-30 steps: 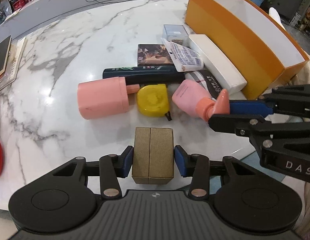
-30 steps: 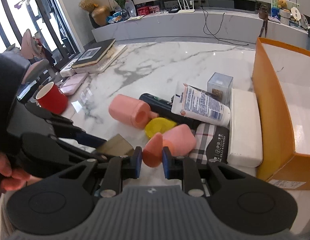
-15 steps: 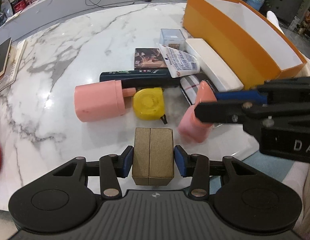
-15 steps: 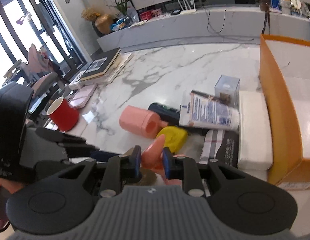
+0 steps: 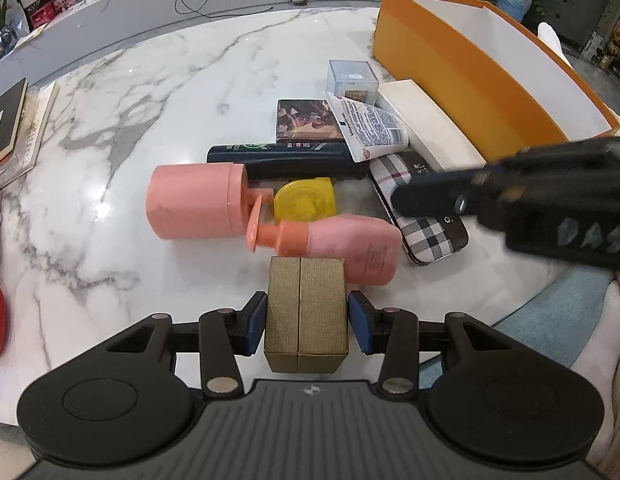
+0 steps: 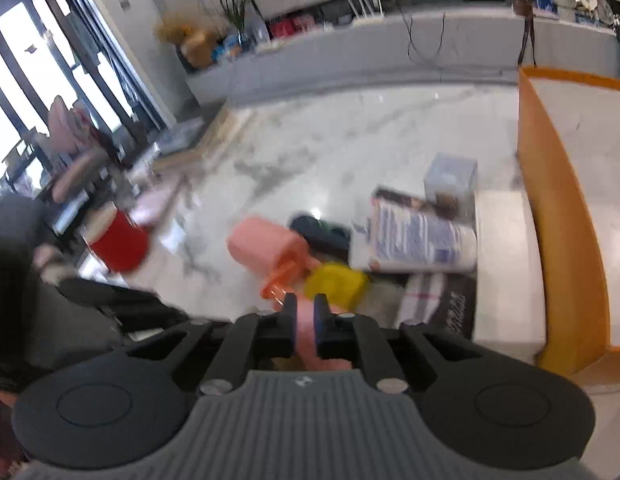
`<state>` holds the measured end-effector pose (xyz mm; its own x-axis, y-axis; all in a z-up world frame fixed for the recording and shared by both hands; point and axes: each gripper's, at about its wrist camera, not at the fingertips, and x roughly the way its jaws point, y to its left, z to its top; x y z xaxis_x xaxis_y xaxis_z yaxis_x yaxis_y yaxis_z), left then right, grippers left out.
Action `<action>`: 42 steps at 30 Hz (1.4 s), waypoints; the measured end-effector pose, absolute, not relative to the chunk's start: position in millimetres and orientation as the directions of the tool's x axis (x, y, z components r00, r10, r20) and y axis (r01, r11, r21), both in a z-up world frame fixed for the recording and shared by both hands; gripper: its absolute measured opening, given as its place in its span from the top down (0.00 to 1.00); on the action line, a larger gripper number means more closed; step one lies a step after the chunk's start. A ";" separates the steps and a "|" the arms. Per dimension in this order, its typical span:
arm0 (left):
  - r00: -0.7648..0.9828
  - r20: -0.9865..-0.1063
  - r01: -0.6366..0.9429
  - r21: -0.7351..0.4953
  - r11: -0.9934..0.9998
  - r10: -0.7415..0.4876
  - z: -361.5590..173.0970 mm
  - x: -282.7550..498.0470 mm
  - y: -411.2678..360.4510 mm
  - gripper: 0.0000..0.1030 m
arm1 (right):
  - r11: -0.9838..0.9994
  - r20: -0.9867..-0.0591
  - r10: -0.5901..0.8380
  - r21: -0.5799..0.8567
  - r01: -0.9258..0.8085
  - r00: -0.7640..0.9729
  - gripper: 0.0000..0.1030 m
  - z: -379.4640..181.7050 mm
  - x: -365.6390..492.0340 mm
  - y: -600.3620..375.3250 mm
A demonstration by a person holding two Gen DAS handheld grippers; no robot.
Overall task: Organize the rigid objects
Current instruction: 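Lift the brown box with the left tool while the right tool grasps the pink bottle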
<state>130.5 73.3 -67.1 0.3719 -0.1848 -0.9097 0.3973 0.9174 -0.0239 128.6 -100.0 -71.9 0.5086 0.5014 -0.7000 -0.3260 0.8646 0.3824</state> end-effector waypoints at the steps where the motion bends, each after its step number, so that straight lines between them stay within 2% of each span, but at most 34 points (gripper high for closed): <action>1: 0.371 -0.913 0.393 -0.012 0.920 -0.170 -66.8 131.4 73.9 0.51 | 0.866 -0.709 0.498 0.375 -0.331 0.499 0.88 -75.6 129.7 -98.8; 3: 0.376 -0.917 0.374 0.014 0.927 -0.138 -65.3 133.3 78.4 0.51 | 0.867 -0.735 0.488 0.349 -0.355 0.470 0.71 -83.7 134.2 -92.8; 4: 0.375 -0.918 0.367 0.019 0.930 -0.129 -64.8 134.4 81.5 0.51 | 0.865 -0.744 0.487 0.337 -0.372 0.457 0.69 -86.6 136.4 -88.6; 10: 0.358 -0.929 0.340 0.035 0.940 -0.095 -65.2 141.6 101.1 0.52 | 0.825 -0.805 0.450 0.208 -0.526 0.387 0.69 -97.8 148.4 -49.1; 13: 0.349 -0.932 0.331 0.028 0.943 -0.095 -67.5 144.2 109.9 0.52 | 0.792 -0.823 0.452 0.192 -0.579 0.345 0.69 -103.2 159.7 -35.9; 27: 0.323 -0.939 0.311 -0.011 0.950 -0.116 -70.9 149.4 127.6 0.48 | 0.754 -0.891 0.365 0.114 -0.647 0.269 0.65 -136.0 185.3 11.0; 29: 0.316 -0.941 0.309 -0.016 0.951 -0.119 -72.7 149.2 129.1 0.47 | 0.746 -0.888 0.366 0.101 -0.658 0.278 0.66 -138.4 185.2 13.9; 30: 0.314 -0.942 0.310 -0.015 0.951 -0.118 -74.1 149.0 129.2 0.46 | 0.740 -0.888 0.364 0.093 -0.666 0.281 0.70 -138.3 184.5 15.3; 33: 0.309 -0.944 0.309 -0.013 0.951 -0.113 -78.6 148.8 128.8 0.46 | 0.740 -0.882 0.366 0.084 -0.667 0.295 0.73 -134.8 182.8 12.3; 34: 0.310 -0.943 0.307 -0.018 0.952 -0.118 -78.8 149.0 128.9 0.50 | 0.746 -0.879 0.371 0.090 -0.660 0.301 0.74 -132.5 183.0 9.1; 42: 0.367 -0.921 0.292 -0.022 0.956 -0.133 -63.2 142.3 118.6 0.51 | 0.797 -0.828 0.422 0.144 -0.586 0.371 0.76 -97.0 157.1 -39.8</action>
